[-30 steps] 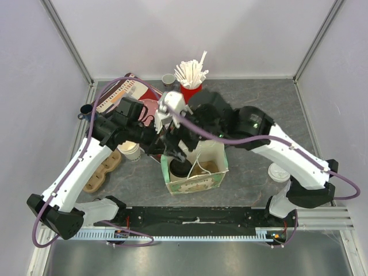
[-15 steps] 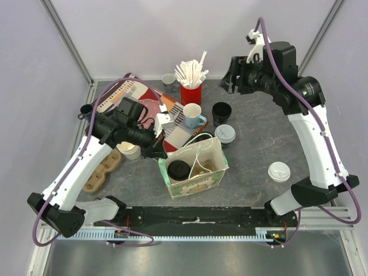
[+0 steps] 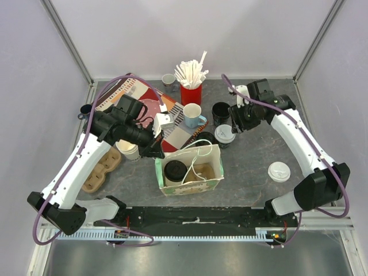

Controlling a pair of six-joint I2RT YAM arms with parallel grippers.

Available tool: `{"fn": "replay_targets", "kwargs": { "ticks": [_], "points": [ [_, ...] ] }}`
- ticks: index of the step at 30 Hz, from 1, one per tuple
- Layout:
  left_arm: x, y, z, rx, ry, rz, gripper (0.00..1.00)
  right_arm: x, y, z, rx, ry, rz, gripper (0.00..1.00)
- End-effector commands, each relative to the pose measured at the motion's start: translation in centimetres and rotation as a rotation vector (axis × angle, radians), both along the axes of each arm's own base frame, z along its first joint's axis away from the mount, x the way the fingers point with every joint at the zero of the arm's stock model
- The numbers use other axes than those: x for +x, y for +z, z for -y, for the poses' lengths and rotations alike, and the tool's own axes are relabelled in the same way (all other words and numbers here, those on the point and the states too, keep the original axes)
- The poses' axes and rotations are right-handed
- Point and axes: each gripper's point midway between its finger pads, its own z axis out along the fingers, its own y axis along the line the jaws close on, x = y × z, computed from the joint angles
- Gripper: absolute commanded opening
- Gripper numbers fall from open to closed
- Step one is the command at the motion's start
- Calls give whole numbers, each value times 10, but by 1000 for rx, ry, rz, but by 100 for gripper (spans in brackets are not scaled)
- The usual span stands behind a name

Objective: Pack the takeout coffee

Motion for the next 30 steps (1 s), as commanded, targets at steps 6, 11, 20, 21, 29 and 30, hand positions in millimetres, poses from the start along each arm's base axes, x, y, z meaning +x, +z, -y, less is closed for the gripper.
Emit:
{"fn": "replay_targets", "kwargs": {
  "ticks": [6,11,20,21,29,30],
  "points": [
    [2,-5,-1,22,-34,0,2,6,-6,-43,-7,343,179,55],
    [2,-1,-1,18,-35,4,2,15,-17,-57,-82,340,166,52],
    [-2,-1,-1,14,-23,-15,2,19,-35,-81,-179,167,149,52],
    [-1,0,-1,11,-23,-15,2,23,-39,-78,-204,155,147,50],
    [0,3,2,-2,-23,-20,2,36,-46,-76,-242,98,144,44],
    [0,4,3,-3,-20,-21,2,36,-47,-75,-246,89,141,44]
  ]
}}
